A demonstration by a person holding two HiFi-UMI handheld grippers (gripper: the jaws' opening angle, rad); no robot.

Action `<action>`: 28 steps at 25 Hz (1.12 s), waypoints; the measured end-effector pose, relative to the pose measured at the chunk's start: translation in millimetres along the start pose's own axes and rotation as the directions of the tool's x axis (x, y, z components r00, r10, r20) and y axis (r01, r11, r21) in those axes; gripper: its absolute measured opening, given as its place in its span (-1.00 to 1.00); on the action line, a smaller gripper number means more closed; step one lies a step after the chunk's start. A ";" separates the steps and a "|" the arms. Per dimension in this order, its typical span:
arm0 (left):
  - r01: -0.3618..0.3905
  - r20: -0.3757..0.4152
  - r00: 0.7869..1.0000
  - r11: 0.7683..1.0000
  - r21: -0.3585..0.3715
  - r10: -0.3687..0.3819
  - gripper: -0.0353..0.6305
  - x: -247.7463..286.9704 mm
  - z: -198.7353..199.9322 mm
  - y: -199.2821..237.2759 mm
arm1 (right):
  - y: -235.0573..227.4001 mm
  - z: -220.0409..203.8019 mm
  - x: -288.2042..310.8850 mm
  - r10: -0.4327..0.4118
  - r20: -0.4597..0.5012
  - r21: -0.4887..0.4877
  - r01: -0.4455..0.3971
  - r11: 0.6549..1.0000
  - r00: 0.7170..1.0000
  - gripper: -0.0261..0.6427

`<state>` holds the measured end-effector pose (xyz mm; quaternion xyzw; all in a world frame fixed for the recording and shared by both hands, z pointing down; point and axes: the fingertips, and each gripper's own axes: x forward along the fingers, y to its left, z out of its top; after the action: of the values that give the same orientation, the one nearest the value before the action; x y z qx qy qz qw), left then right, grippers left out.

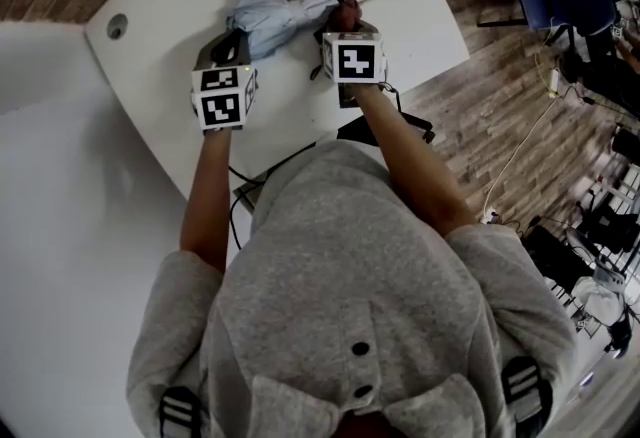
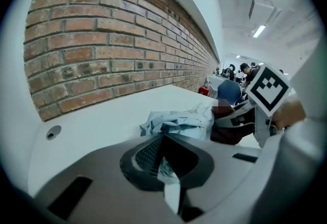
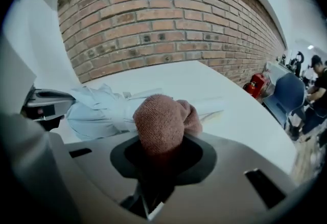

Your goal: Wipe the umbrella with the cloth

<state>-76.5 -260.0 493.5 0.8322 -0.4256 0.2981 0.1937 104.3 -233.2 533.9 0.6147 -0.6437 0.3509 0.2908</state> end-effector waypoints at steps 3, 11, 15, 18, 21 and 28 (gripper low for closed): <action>0.016 0.006 1.000 1.000 -0.002 -0.016 -0.85 1.9 1.7 -3.0 | 24.4 -6.8 -3.4 0.050 -0.004 0.007 -0.050 0.999 0.999 -0.62; 0.077 0.019 0.997 0.996 -0.038 -0.076 -0.85 3.7 4.0 -14.5 | 84.2 -4.4 -7.4 0.193 0.008 0.018 -0.193 0.981 0.981 -0.62; 0.086 0.015 0.996 0.995 -0.047 -0.085 -0.85 7.6 0.5 -16.0 | 89.6 -4.6 -10.5 0.231 0.039 0.099 -0.234 0.967 0.972 -0.62; 0.095 0.011 0.995 0.994 -0.049 -0.094 -0.85 8.6 -0.5 -14.8 | 115.1 -10.3 -15.6 0.330 0.019 0.085 -0.331 0.940 0.944 -0.62; 0.106 0.012 0.994 0.993 -0.052 -0.106 -0.85 11.0 -0.5 -13.8 | 148.3 -17.0 -21.5 0.469 -0.038 -0.005 -0.470 0.883 0.882 -0.62; 0.135 0.020 0.991 0.987 -0.082 -0.134 -0.85 7.0 3.5 -15.0 | 166.7 -3.1 -47.9 0.683 -0.060 -0.129 -0.684 0.718 0.728 -0.62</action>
<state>-59.7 -257.7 494.5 0.8523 -0.3820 0.2603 0.2447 -58.2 -202.8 481.4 0.3103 -0.8471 0.3890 0.1864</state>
